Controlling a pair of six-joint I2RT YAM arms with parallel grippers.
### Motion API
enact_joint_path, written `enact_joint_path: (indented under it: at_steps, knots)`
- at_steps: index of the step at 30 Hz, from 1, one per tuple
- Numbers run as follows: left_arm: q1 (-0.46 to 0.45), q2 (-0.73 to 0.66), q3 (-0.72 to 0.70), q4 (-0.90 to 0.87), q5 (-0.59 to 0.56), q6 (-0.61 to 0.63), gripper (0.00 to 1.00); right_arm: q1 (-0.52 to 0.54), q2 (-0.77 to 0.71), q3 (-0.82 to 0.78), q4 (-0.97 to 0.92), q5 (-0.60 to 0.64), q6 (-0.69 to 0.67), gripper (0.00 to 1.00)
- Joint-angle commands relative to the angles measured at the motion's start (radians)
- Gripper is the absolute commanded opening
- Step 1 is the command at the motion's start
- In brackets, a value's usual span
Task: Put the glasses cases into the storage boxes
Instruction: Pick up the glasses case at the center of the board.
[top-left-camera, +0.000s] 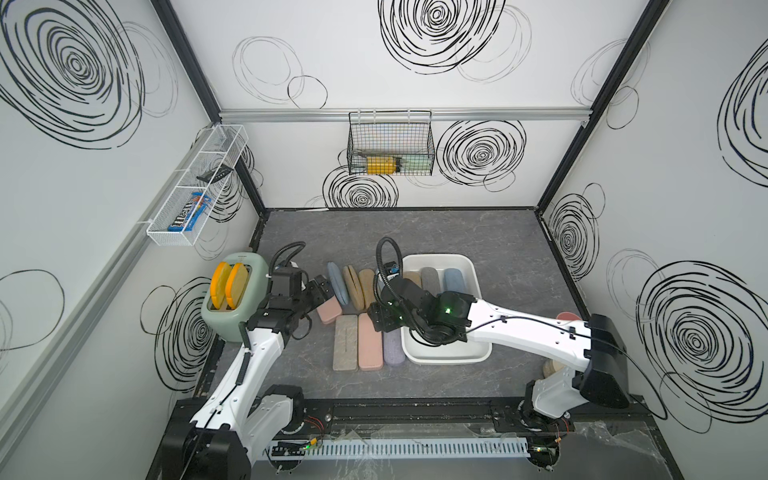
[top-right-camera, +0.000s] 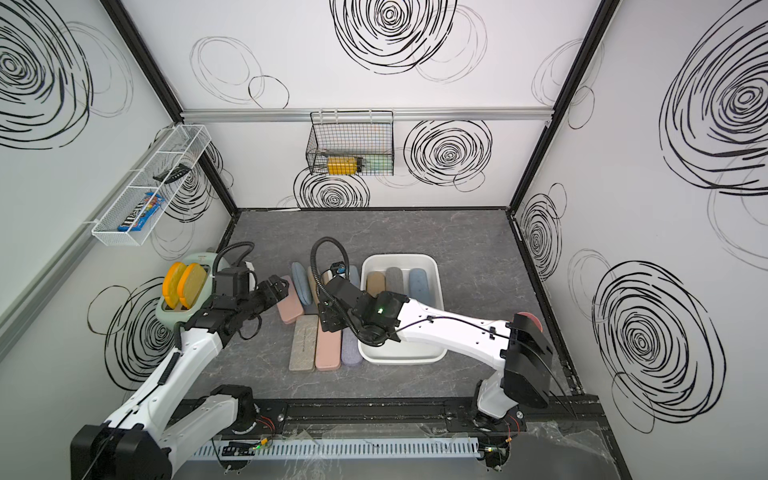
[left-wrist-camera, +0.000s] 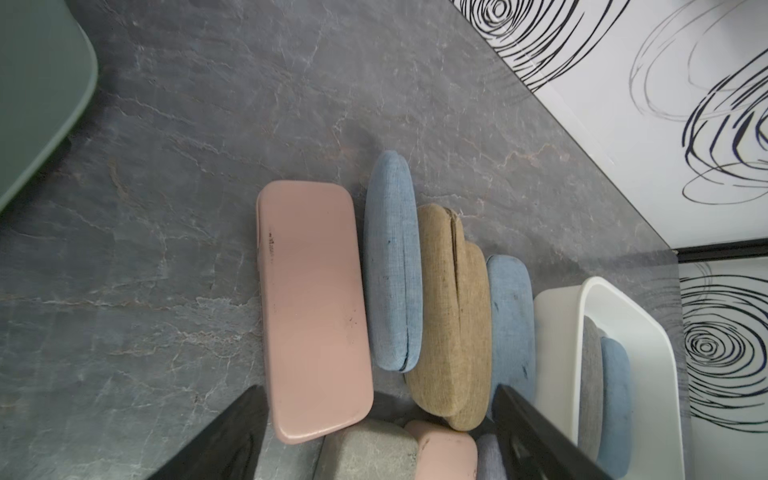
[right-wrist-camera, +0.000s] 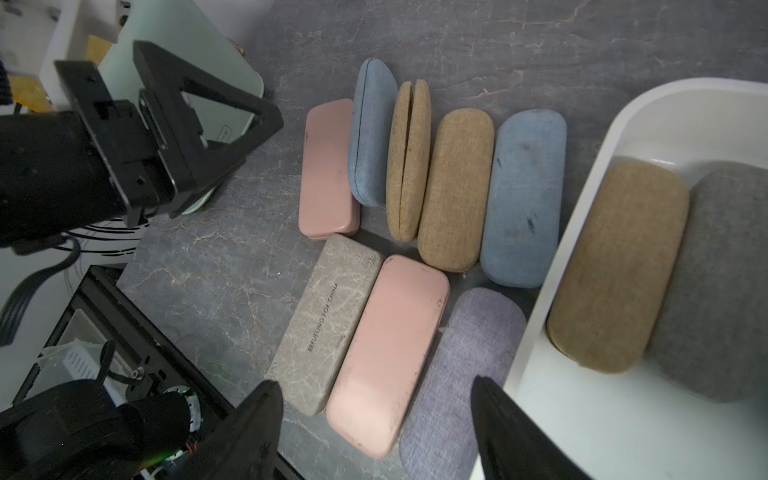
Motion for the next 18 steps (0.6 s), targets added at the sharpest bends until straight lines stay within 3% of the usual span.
enact_joint_path:
  at_steps: [1,7,18]
  knots:
    - [0.01,0.0,-0.027,0.094,0.069,0.024,0.87,-0.03,0.064,0.056,0.026,0.017,-0.059,0.72]
    - [0.008,-0.021,-0.049,0.112,0.052,0.025,0.82,-0.131,0.185,0.107,0.027,-0.064,-0.074,0.61]
    - [-0.058,-0.008,-0.061,0.112,0.031,0.012,0.8,-0.196,0.485,0.372,-0.143,-0.14,-0.082,0.58]
